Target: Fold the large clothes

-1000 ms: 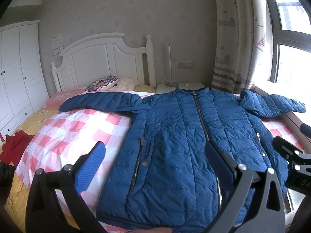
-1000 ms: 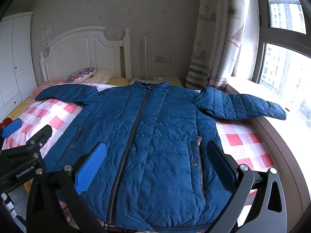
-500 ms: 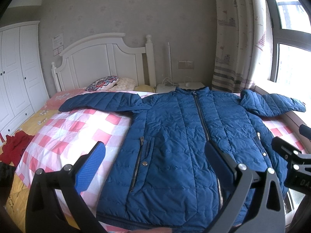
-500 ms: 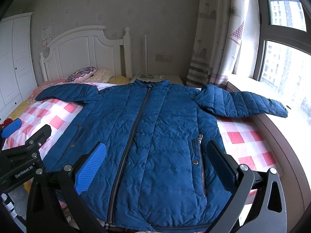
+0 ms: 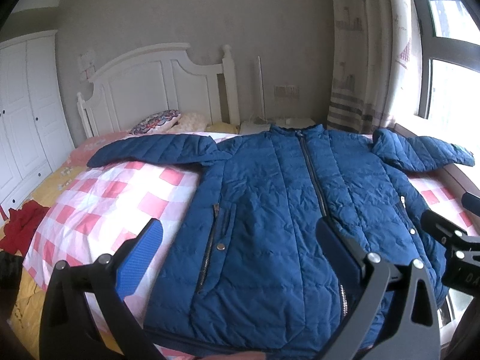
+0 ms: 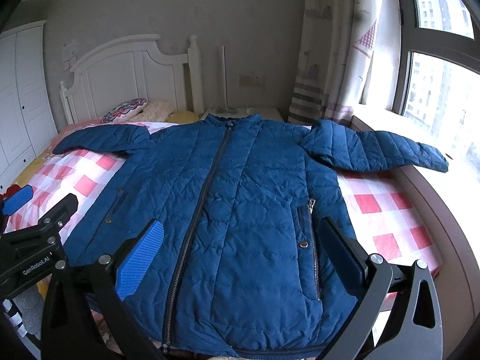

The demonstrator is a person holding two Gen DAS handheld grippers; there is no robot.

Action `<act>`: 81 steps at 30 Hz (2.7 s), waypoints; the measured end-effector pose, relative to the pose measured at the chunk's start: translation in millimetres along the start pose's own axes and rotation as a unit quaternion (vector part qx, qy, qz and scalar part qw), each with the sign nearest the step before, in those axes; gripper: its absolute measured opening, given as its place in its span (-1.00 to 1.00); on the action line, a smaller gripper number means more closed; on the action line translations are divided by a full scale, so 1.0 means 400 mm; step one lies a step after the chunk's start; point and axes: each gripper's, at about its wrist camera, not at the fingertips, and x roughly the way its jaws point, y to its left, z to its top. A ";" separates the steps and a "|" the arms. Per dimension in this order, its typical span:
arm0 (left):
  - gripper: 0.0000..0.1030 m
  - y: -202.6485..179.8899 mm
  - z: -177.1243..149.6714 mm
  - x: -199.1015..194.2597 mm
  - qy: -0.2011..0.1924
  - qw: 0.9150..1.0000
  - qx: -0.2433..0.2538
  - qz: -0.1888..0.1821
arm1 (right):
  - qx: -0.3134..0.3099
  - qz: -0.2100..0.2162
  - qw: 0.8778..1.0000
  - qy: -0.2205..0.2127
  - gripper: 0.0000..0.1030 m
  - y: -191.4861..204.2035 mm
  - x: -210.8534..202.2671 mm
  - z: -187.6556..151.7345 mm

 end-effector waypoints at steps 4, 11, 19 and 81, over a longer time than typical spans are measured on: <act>0.96 -0.016 0.012 0.069 0.042 0.999 0.004 -0.026 | -0.002 0.010 1.000 -0.002 0.91 -0.025 0.033 0.005; 0.96 -0.059 0.072 0.386 0.155 0.987 0.046 -0.013 | 0.091 0.010 0.993 0.068 0.91 -0.242 0.213 0.023; 0.96 -0.072 0.132 0.714 0.211 0.977 0.034 0.005 | 0.245 -0.097 0.960 0.097 0.91 -0.631 0.475 0.087; 0.96 0.018 0.095 0.755 0.172 0.978 -0.083 -0.081 | -0.109 0.191 0.975 -0.036 0.40 0.197 0.643 0.554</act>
